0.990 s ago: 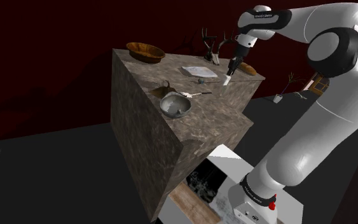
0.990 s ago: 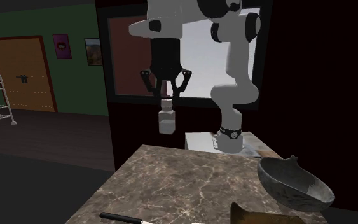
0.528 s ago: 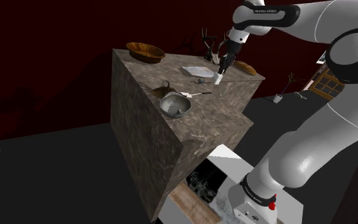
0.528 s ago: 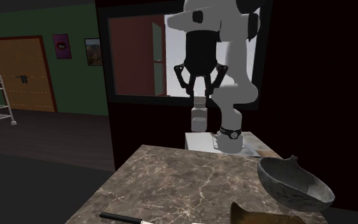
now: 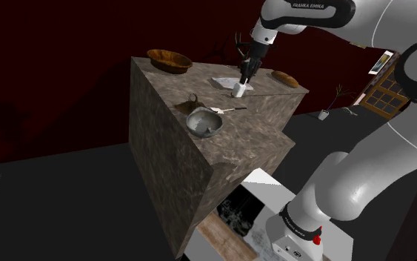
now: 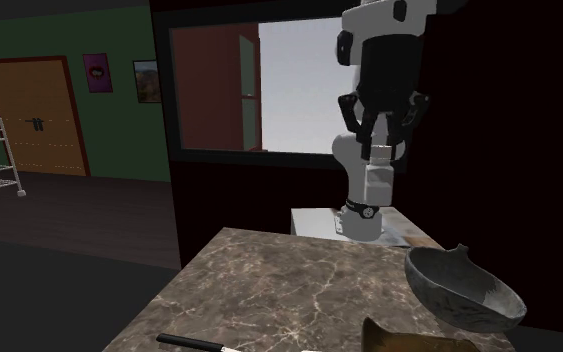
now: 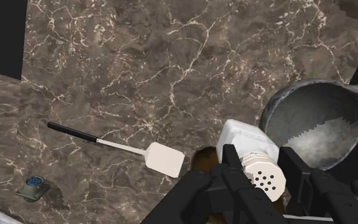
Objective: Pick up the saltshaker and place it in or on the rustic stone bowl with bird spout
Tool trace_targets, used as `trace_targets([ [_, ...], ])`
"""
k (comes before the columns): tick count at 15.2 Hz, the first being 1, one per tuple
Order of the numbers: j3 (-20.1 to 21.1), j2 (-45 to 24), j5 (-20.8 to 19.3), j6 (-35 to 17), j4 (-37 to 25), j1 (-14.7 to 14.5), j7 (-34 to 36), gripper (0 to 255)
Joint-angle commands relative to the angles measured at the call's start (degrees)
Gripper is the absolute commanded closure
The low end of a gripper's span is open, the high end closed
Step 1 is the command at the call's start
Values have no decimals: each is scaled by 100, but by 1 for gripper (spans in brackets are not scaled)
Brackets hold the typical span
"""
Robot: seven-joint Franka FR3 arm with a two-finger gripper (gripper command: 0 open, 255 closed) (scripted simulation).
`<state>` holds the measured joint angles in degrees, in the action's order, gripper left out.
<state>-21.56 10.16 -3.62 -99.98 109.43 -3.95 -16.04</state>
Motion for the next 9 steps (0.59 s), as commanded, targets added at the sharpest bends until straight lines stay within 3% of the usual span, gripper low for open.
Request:
trace_targets([
  [1, 175, 23, 21, 23, 10, -118, 299, 255],
  [9, 812, -142, 171, 184, -283, -581, 1353, 255],
])
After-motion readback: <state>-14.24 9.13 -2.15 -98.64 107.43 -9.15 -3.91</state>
